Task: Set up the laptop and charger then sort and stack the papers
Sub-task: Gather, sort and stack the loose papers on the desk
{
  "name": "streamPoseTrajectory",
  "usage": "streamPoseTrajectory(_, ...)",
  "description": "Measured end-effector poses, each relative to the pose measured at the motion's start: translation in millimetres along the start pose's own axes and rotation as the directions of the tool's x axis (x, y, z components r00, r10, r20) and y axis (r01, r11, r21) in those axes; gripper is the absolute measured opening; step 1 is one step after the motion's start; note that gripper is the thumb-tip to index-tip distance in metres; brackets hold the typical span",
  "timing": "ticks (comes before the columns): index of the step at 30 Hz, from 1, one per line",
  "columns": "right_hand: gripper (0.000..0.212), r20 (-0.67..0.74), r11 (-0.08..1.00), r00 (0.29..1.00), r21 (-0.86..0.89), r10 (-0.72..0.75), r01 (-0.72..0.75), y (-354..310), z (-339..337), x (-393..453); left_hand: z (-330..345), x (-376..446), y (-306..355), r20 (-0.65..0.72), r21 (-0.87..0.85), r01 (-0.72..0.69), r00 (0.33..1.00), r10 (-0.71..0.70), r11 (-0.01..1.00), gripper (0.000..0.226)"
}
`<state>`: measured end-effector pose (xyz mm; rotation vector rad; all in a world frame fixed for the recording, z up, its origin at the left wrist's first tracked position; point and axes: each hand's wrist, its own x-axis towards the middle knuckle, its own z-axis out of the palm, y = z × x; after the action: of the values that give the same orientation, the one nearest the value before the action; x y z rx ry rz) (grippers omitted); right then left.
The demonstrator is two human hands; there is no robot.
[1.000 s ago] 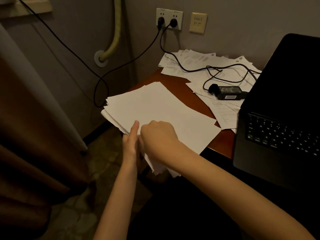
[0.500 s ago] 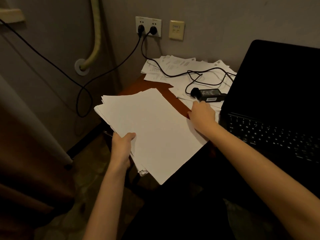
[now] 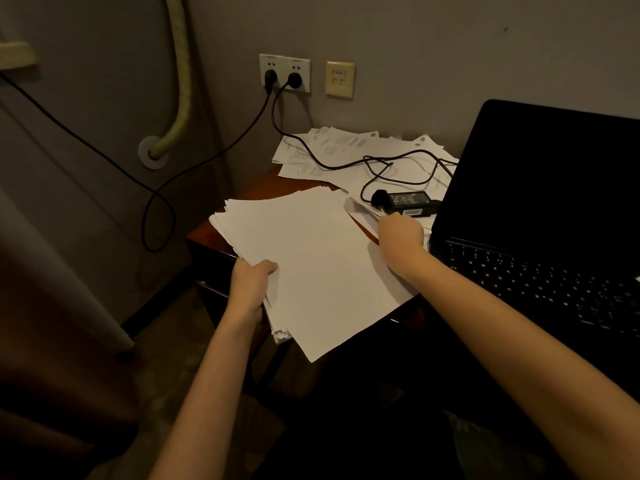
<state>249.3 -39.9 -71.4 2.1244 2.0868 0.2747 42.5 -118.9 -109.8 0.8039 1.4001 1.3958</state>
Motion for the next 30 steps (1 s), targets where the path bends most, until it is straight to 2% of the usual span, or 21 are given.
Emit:
streamPoseTrajectory(4,0.033,-0.023,0.999,1.000,0.039,0.012,-0.011,-5.6,-13.8,-4.8,0.5,0.3,0.6,0.035,0.015,0.003,0.999,-0.003,1.000,0.025)
streamPoseTrajectory(9,0.030,-0.116,0.996,0.990,0.035,-0.077,0.082,-26.1,-41.4,-25.2,0.7,-0.2,0.0,0.040,0.010,0.011,0.999,-0.012,1.000,0.023)
streamPoseTrajectory(11,0.032,-0.120,0.990,0.984,0.016,-0.135,0.138,-35.9,-50.1,-40.5,0.3,2.2,-0.8,0.034,-0.018,0.038,0.999,-0.037,0.999,0.025)
streamPoseTrajectory(14,0.035,-0.106,0.965,0.962,0.047,-0.251,0.257,-49.9,-60.6,-68.3,-1.3,6.9,-3.5,0.078,-0.106,0.077,0.995,-0.069,0.991,0.042)
streamPoseTrajectory(18,0.028,-0.166,0.859,0.868,0.143,-0.469,0.492,-85.3,-74.6,-109.1,0.0,7.1,2.0,0.139,-0.139,0.054,0.990,-0.034,0.989,0.056)
streamPoseTrajectory(20,0.025,-0.175,0.809,0.838,0.224,-0.516,0.544,-100.7,-74.9,-119.1,-0.3,5.3,5.0,0.152,-0.178,0.076,0.987,-0.049,0.981,0.055)
streamPoseTrajectory(23,0.012,-0.147,0.796,0.871,0.359,-0.468,0.488,-99.0,-73.3,-109.6,-3.6,3.7,3.0,0.123,-0.172,0.041,0.992,-0.020,0.984,0.047)
streamPoseTrajectory(27,0.038,-0.028,0.781,0.916,0.512,-0.400,0.357,-80.6,-60.7,-77.5,-0.5,0.3,2.3,0.068,-0.126,0.039,0.997,-0.031,0.991,0.027)
streamPoseTrajectory(30,0.039,0.037,0.687,0.906,0.665,-0.422,0.292,-72.1,-53.4,-70.9,1.5,2.1,5.1,0.040,-0.119,0.067,0.997,-0.062,0.991,0.026)
